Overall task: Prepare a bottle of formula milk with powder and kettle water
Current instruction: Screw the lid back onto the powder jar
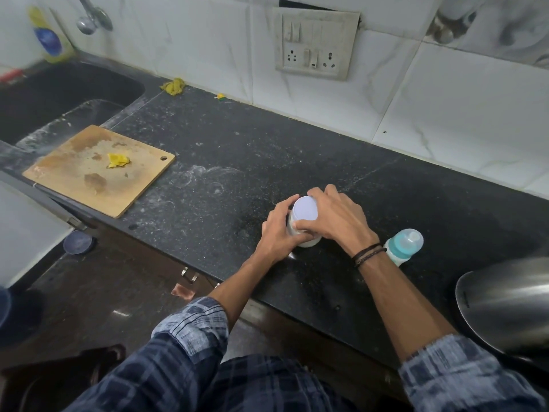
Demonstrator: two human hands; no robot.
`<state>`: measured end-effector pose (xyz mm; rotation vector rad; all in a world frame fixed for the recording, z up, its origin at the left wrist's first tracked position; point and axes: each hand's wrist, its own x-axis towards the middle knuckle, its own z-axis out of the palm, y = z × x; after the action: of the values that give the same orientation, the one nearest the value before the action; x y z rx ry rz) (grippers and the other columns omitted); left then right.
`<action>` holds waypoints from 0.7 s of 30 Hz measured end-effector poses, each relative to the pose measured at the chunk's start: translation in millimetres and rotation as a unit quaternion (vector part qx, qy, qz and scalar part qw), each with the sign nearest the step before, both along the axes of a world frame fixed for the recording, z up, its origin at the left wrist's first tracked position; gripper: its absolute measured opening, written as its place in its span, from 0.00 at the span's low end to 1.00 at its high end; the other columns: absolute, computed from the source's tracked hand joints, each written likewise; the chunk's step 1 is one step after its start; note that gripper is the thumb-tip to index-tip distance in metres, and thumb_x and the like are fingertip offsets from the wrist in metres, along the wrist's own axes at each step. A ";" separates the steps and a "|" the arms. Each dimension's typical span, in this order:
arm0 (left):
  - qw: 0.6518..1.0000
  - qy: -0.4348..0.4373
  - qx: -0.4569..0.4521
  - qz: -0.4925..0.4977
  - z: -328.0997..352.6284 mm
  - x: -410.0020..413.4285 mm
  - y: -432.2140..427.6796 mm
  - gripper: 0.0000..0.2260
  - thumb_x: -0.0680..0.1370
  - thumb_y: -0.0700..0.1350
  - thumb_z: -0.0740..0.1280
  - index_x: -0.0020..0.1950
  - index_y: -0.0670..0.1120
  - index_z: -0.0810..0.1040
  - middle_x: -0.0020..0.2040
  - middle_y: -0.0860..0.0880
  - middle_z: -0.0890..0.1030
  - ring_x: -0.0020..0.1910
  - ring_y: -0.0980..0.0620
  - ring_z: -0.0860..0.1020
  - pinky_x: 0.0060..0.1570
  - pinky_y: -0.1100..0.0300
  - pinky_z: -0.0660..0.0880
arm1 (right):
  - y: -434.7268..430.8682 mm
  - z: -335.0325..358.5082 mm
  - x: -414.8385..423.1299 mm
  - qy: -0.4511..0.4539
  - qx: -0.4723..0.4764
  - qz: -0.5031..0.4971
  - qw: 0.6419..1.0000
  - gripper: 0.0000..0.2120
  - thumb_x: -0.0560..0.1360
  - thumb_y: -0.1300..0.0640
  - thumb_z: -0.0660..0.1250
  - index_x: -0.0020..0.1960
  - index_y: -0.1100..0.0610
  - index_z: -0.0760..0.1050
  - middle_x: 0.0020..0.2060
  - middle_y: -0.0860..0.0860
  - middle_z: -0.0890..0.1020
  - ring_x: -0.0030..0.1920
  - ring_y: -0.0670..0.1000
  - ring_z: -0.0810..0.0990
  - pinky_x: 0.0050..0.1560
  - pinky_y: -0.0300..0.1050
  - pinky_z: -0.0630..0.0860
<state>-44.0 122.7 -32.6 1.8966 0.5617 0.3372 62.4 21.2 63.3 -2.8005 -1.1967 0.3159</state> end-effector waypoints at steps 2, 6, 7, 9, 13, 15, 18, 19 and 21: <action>1.000 -0.006 0.005 0.001 0.5 -0.8 0.2 0.42 0.65 0.64 0.77 0.76 0.62 0.65 0.72 0.59 0.71 0.69 0.56 0.69 0.72 0.48 0.66 | -1.0 -2.9 3.2 0.010 -0.001 0.030 0.999 0.38 0.71 0.36 0.74 0.75 0.46 0.64 0.64 0.53 0.69 0.62 0.58 0.73 0.48 0.51 0.71; 1.000 -0.011 0.009 0.003 0.4 -0.7 0.2 0.39 0.65 0.66 0.76 0.73 0.67 0.65 0.68 0.64 0.71 0.67 0.60 0.69 0.72 0.47 0.67 | -3.1 -10.2 9.3 0.017 0.028 0.070 0.997 0.34 0.70 0.40 0.74 0.72 0.46 0.67 0.59 0.51 0.68 0.58 0.55 0.70 0.48 0.49 0.71; 1.000 -0.011 0.010 0.004 0.0 0.0 0.2 0.39 0.64 0.66 0.76 0.73 0.67 0.65 0.68 0.63 0.71 0.66 0.60 0.69 0.71 0.47 0.68 | -3.6 -12.1 11.3 0.018 0.036 0.076 0.996 0.33 0.70 0.39 0.73 0.71 0.46 0.67 0.58 0.50 0.68 0.57 0.54 0.70 0.48 0.49 0.71; 1.000 -0.005 0.016 0.002 -1.1 1.1 1.1 0.39 0.64 0.67 0.75 0.73 0.62 0.67 0.69 0.59 0.72 0.65 0.59 0.68 0.69 0.47 0.70 | -4.0 -16.4 14.6 0.021 0.050 0.090 0.995 0.32 0.70 0.37 0.72 0.69 0.47 0.67 0.57 0.49 0.68 0.56 0.53 0.70 0.49 0.50 0.74; 1.000 0.005 -0.001 -0.014 -1.1 2.3 3.4 0.38 0.63 0.66 0.74 0.71 0.67 0.66 0.63 0.65 0.73 0.64 0.63 0.68 0.66 0.54 0.72 | -5.3 -28.5 17.6 -0.021 0.076 0.127 0.989 0.30 0.73 0.36 0.69 0.68 0.50 0.68 0.57 0.52 0.71 0.54 0.54 0.71 0.52 0.51 0.75; 1.000 0.023 -0.002 -0.019 -3.4 3.5 4.5 0.42 0.63 0.66 0.73 0.75 0.63 0.65 0.65 0.60 0.72 0.68 0.57 0.67 0.68 0.51 0.69 | -4.9 -34.0 17.5 -0.041 0.081 0.129 0.987 0.30 0.73 0.35 0.68 0.67 0.51 0.69 0.57 0.52 0.72 0.53 0.54 0.72 0.51 0.51 0.74; 0.999 0.030 0.008 -0.014 -6.6 3.5 3.7 0.43 0.63 0.67 0.72 0.77 0.61 0.65 0.68 0.56 0.72 0.67 0.54 0.67 0.67 0.52 0.66 | -3.1 -37.8 16.3 -0.058 0.092 0.120 0.987 0.30 0.72 0.31 0.62 0.64 0.52 0.71 0.55 0.52 0.73 0.50 0.53 0.71 0.49 0.51 0.74; 1.000 0.025 0.008 -0.013 -6.8 3.1 2.3 0.41 0.64 0.67 0.72 0.76 0.62 0.65 0.68 0.59 0.72 0.66 0.56 0.67 0.67 0.54 0.66 | -2.7 -38.6 15.3 -0.057 0.096 0.115 0.987 0.31 0.71 0.30 0.60 0.64 0.52 0.71 0.54 0.52 0.73 0.49 0.53 0.71 0.49 0.51 0.74; 1.000 0.004 0.021 -0.007 -6.3 4.0 -0.3 0.35 0.65 0.65 0.72 0.71 0.68 0.67 0.63 0.69 0.73 0.63 0.67 0.68 0.66 0.67 0.63 | -2.4 -39.7 14.2 -0.057 0.107 0.105 0.987 0.32 0.71 0.30 0.57 0.63 0.52 0.72 0.54 0.52 0.73 0.49 0.53 0.71 0.49 0.51 0.74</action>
<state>-40.0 122.3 -38.9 1.9412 0.5505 0.3351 76.6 18.8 23.6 -2.5435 -1.4596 0.0341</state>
